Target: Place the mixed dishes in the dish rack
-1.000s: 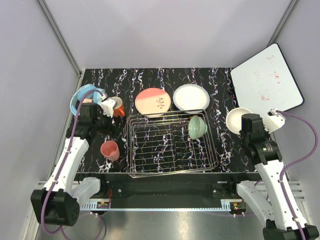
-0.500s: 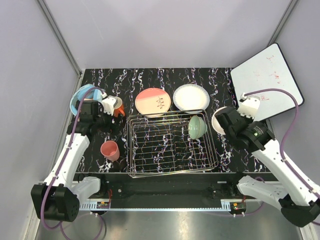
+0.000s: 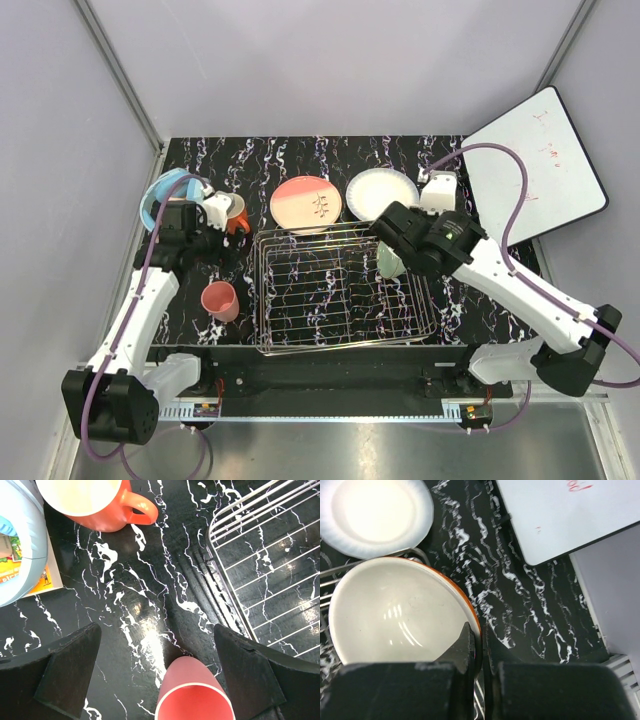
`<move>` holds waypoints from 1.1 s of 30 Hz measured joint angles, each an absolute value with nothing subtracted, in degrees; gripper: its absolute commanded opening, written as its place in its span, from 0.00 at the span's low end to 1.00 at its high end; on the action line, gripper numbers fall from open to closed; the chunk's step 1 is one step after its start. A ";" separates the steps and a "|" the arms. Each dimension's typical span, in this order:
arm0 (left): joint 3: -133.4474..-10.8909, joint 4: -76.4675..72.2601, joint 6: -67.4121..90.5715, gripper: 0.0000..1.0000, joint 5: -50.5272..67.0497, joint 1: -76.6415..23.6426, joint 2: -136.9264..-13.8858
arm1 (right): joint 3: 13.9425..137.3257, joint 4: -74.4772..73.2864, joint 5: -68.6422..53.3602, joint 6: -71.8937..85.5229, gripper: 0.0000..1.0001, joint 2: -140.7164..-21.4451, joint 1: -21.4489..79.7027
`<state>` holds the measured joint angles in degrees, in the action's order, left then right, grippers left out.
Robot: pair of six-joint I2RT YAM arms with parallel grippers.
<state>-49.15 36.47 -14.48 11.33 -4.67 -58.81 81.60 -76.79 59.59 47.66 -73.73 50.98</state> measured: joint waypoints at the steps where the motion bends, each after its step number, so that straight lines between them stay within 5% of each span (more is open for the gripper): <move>1: -49.15 36.47 -14.61 0.99 11.22 -4.67 -58.72 | 82.19 -76.79 58.54 47.27 0.00 -74.17 51.16; 16: -52.58 36.34 -14.59 0.96 12.86 -7.33 -63.42 | 79.88 -77.54 39.33 44.42 0.00 -75.92 54.02; 33: -54.68 34.54 -15.29 0.96 13.54 -10.61 -66.61 | 73.30 -77.69 35.00 43.97 0.00 -81.69 55.88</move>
<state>-54.68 34.54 -15.29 13.54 -10.61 -66.61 73.30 -77.69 35.00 43.97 -81.69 55.88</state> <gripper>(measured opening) 0.965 0.033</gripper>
